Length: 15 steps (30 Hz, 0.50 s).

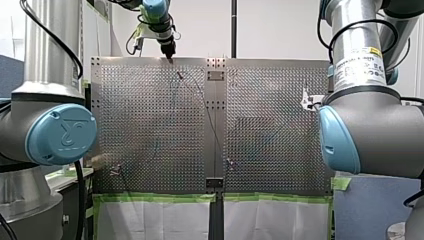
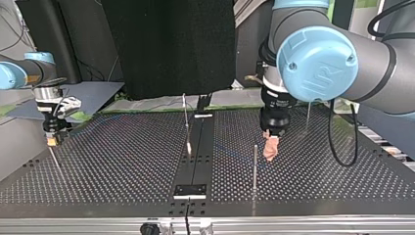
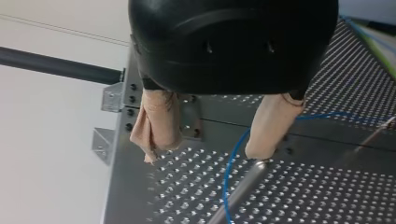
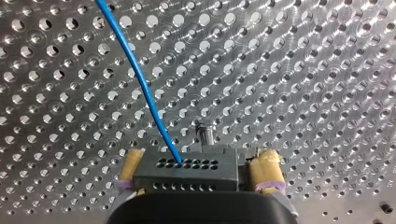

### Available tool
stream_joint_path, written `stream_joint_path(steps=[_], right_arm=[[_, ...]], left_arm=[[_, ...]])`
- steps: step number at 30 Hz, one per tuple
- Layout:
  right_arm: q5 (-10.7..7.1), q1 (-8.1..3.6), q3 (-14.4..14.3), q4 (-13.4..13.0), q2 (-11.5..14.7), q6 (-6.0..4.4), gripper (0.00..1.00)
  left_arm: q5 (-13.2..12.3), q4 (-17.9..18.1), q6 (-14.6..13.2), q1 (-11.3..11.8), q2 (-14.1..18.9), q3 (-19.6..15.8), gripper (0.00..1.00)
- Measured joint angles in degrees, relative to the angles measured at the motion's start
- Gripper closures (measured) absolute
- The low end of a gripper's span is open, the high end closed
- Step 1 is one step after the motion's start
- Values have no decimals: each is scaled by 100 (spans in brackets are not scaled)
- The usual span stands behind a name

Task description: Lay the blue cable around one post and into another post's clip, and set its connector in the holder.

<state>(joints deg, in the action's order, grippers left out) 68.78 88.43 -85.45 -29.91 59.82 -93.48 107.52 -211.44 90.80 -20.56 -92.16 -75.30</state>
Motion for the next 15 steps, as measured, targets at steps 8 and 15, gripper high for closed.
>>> stream_joint_path(steps=[8, 15], right_arm=[[0, 0, 0, 0, 0, 0, 2], [0, 0, 0, 0, 0, 0, 2]], left_arm=[[10, -440, -1, 5, -3, -2, 0], [201, -751, 81, 10, -2, -3, 0]])
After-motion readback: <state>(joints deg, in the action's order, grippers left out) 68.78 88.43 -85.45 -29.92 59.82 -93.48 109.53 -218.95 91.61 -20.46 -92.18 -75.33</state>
